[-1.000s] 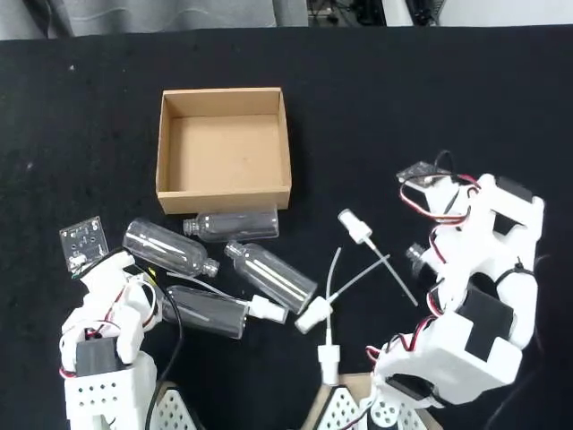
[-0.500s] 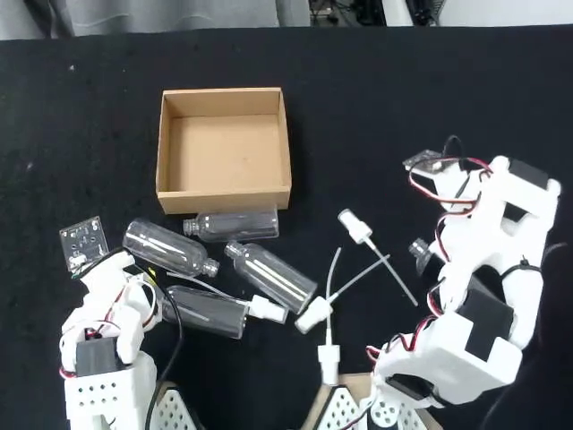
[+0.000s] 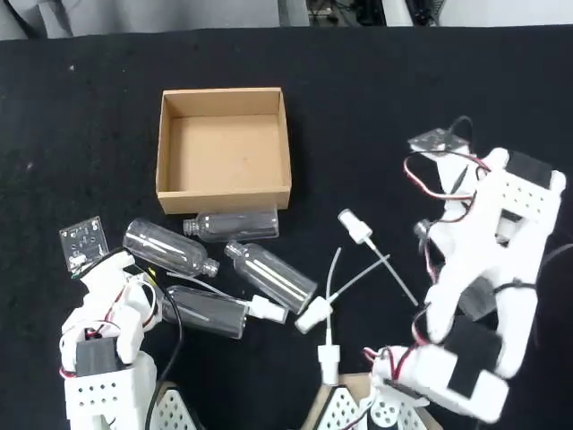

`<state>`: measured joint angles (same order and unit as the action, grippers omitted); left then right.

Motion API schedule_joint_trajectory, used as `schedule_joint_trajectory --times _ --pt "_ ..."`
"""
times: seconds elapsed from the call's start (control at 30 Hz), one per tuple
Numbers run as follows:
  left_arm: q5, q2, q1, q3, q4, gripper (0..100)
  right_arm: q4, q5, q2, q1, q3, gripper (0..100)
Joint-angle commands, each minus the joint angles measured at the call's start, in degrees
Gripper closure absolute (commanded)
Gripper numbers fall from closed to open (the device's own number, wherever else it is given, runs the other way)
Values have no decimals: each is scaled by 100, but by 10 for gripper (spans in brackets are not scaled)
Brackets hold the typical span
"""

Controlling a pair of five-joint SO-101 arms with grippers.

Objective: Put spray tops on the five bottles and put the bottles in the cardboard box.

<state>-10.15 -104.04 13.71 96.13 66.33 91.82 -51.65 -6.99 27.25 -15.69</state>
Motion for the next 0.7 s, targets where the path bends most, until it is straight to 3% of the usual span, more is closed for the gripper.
schedule_joint_trajectory --times 0.0,0.67 --pt "9 -26 40 127 -9 877 44 334 -734 -360 -92 907" --pt "9 -26 40 127 -9 877 -598 2637 -3134 -1890 -1033 907"
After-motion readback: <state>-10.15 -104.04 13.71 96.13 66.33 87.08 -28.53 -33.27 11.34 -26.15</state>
